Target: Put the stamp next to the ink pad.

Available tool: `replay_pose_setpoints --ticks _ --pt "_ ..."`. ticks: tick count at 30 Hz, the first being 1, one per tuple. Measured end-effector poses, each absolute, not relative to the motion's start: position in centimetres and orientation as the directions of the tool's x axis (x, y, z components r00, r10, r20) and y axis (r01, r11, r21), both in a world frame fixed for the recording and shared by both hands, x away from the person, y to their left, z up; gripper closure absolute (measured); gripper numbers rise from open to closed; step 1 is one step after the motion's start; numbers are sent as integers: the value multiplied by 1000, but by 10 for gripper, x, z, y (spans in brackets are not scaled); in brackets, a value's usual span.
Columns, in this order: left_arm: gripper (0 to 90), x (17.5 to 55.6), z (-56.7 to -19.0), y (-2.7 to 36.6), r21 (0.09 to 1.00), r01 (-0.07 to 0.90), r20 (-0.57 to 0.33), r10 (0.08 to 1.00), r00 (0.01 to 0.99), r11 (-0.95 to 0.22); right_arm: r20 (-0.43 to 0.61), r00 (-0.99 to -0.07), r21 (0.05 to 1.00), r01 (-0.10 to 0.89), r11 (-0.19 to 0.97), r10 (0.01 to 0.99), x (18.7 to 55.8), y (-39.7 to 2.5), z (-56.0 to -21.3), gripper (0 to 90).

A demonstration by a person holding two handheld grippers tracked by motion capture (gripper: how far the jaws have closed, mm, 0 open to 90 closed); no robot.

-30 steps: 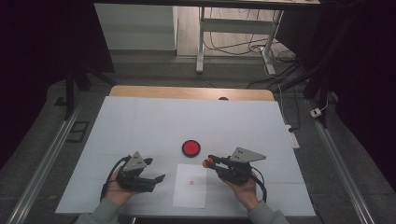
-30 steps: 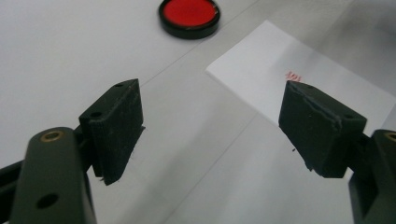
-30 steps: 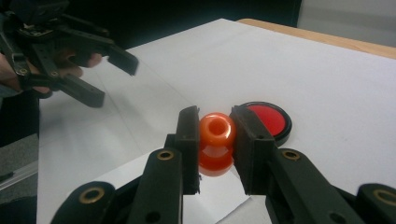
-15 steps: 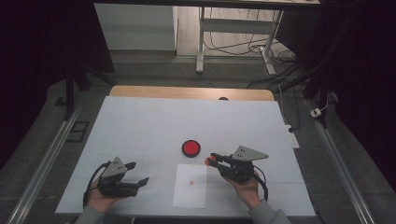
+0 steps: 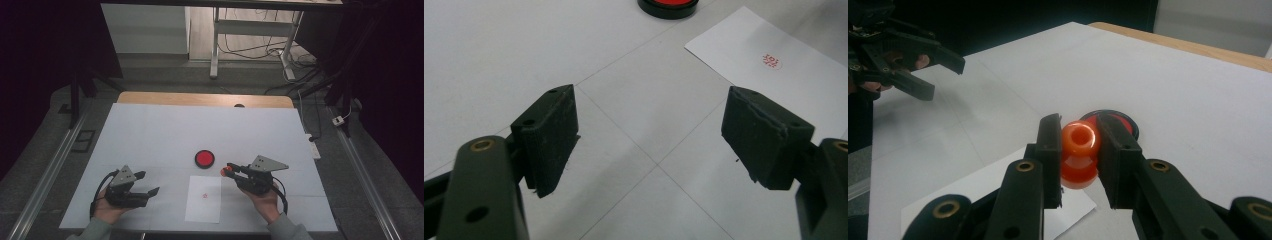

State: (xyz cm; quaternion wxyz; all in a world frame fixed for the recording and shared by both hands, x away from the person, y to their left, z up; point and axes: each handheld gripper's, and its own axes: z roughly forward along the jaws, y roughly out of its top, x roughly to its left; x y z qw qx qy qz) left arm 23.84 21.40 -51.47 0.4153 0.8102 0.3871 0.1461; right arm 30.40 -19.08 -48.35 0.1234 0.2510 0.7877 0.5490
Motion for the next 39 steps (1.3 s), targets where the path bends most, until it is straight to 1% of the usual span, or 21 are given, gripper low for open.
replay_pose_setpoints --ticks 13,22,25,39 --pt "231 239 -517 213 777 514 -88 745 661 -363 79 -828 924 270 272 555 317 -189 -483 720" --pt "231 240 -519 211 768 522 -95 740 666 -371 66 -801 921 278 272 595 334 -190 -486 721" --pt "230 241 -519 211 766 525 -97 740 665 -371 36 -793 915 271 299 608 340 -189 -487 720" --pt "230 241 -519 211 767 526 -102 739 666 -368 16 -779 904 279 323 627 359 -181 -494 720"
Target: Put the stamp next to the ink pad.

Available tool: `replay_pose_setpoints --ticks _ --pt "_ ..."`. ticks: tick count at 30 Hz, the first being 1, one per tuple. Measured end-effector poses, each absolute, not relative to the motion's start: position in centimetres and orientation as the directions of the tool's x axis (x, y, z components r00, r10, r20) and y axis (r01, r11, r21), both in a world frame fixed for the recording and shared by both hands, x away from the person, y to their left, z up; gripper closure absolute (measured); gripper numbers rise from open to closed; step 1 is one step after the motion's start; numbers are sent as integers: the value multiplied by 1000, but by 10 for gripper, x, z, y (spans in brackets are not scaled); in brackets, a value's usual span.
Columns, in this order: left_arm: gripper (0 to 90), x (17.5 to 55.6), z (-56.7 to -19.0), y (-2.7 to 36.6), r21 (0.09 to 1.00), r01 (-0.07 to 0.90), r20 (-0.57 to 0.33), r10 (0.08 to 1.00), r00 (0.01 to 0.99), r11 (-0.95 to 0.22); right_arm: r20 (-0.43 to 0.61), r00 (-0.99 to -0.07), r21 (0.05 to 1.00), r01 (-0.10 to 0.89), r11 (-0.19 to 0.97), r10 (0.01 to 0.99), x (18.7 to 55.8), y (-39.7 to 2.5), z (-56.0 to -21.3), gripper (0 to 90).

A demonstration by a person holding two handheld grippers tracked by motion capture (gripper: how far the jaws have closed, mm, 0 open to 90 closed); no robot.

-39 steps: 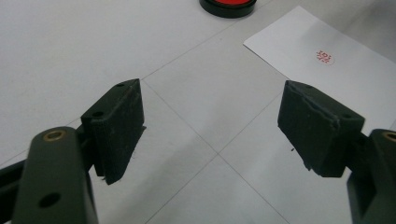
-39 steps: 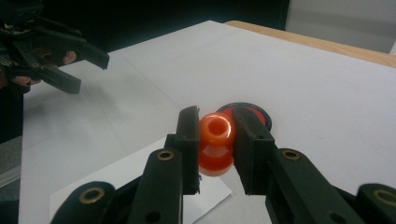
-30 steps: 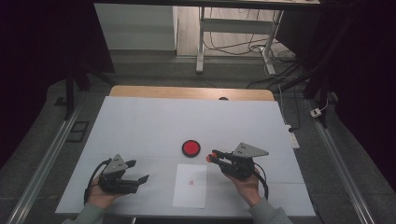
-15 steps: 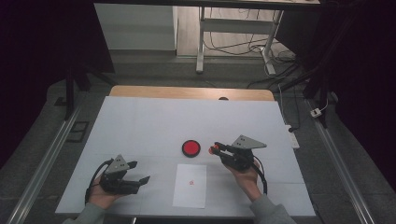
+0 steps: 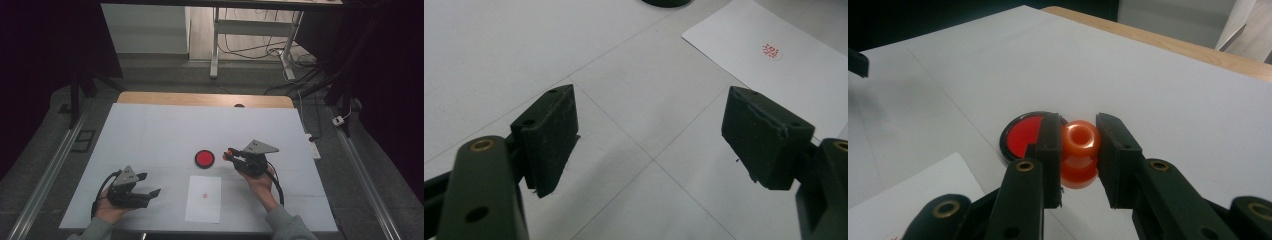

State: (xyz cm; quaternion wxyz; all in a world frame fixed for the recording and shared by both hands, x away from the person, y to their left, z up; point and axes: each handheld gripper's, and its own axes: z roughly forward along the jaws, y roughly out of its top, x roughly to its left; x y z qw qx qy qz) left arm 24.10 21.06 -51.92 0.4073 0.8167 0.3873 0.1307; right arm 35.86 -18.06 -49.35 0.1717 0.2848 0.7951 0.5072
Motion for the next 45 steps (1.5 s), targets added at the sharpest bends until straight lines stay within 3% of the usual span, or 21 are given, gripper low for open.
replay_pose_setpoints --ticks 10,17,36,38,41,45 --pt "234 241 -519 212 770 530 -115 740 662 -355 42 -757 881 336 334 652 381 -170 -507 720" --pt "233 241 -519 213 770 531 -115 742 660 -354 6 -752 861 340 379 660 392 -159 -514 720" --pt "233 241 -521 212 767 532 -111 741 662 -360 -17 -755 822 363 439 656 399 -153 -530 712" --pt "233 242 -521 212 766 533 -112 741 662 -360 -25 -758 819 357 448 651 399 -153 -529 678" --pt "233 242 -521 212 767 532 -112 742 661 -359 -29 -755 832 345 435 655 397 -153 -527 559" --pt "233 241 -521 213 768 532 -112 743 660 -357 -28 -753 859 318 401 658 394 -158 -519 514"
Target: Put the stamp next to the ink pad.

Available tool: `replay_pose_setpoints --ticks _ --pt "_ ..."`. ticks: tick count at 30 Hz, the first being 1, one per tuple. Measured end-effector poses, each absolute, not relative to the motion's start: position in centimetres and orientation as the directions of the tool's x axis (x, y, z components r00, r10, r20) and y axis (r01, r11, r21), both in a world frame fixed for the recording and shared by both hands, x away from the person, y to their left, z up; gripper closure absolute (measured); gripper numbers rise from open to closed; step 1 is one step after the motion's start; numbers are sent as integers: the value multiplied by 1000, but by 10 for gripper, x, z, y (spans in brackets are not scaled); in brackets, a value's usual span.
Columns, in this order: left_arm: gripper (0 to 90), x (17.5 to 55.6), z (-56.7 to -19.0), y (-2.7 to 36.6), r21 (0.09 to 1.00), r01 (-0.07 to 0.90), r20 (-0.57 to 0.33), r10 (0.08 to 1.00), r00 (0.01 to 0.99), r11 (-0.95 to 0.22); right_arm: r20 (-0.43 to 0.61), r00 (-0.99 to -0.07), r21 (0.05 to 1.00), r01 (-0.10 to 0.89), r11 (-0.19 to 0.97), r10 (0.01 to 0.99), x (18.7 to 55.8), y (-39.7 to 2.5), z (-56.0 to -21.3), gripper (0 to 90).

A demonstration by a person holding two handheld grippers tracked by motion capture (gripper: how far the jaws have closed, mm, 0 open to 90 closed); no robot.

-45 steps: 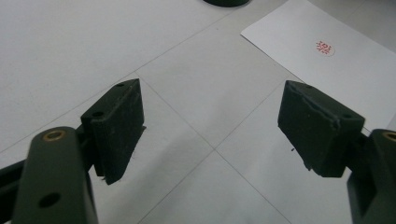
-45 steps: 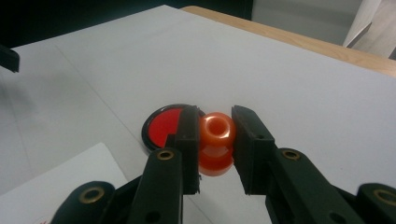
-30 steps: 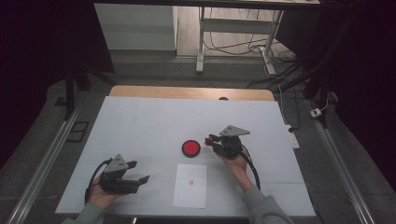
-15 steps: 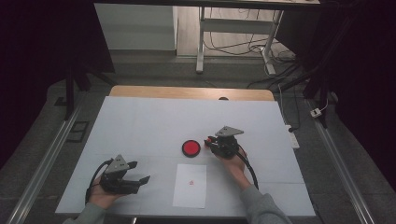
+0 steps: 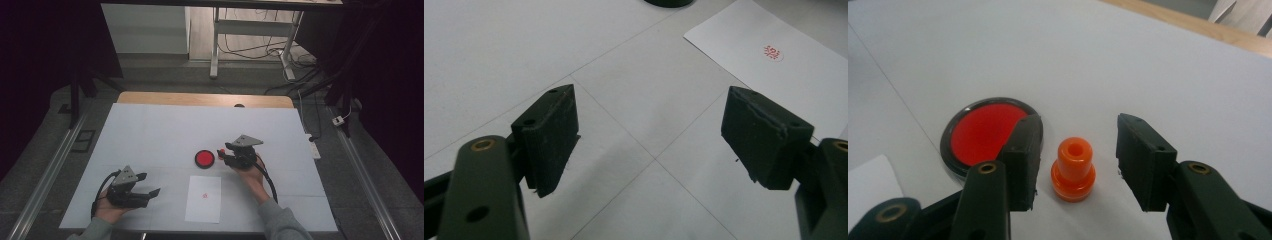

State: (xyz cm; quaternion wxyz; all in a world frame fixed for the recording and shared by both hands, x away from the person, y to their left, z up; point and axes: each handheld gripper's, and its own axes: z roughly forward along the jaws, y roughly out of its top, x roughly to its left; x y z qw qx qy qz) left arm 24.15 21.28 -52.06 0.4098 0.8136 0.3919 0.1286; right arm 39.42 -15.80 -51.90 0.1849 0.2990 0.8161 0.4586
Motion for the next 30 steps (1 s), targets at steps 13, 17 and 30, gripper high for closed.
replay_pose_setpoints --ticks 13,17,30 --pt "233 242 -521 215 767 537 -113 750 652 -351 -43 -777 864 287 414 628 375 -174 -507 513" --pt "233 242 -522 215 766 538 -112 751 651 -351 -35 -775 868 289 403 631 361 -189 -505 518" --pt "233 241 -522 215 764 541 -109 756 645 -351 -45 -741 872 299 388 670 322 -257 -504 525"
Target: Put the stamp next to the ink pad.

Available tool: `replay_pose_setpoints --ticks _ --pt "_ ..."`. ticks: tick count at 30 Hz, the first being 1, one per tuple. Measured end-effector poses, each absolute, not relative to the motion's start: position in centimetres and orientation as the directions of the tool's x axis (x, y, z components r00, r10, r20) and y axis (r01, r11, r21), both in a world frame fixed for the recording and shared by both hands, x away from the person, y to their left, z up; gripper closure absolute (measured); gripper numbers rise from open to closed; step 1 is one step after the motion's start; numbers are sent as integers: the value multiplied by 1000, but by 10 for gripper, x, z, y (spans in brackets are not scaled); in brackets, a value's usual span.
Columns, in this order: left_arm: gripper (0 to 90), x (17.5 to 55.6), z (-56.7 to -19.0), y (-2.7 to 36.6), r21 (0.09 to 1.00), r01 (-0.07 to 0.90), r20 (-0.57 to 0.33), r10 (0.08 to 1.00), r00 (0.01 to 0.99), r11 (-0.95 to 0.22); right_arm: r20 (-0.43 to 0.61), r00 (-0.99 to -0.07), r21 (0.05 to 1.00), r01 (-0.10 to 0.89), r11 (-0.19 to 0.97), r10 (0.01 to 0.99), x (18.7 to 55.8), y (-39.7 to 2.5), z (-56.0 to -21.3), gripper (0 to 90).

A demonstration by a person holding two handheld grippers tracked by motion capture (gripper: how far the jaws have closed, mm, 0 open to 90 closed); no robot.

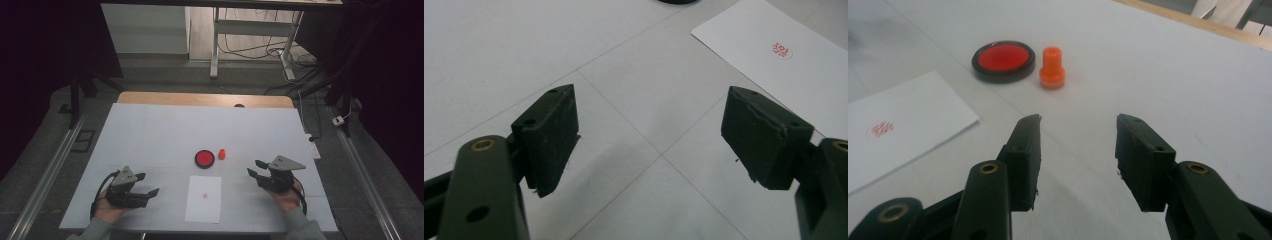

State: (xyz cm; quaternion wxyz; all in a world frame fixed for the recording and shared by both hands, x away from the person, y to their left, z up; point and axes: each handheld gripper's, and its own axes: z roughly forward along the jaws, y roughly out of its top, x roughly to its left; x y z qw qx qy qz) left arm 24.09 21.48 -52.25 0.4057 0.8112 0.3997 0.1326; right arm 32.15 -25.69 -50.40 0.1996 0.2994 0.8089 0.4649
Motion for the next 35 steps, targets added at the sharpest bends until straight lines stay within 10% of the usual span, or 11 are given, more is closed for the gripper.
replay_pose_setpoints --ticks 35 --pt "233 243 -524 216 761 546 -109 761 640 -350 -69 -727 846 320 426 683 284 -304 -513 523"
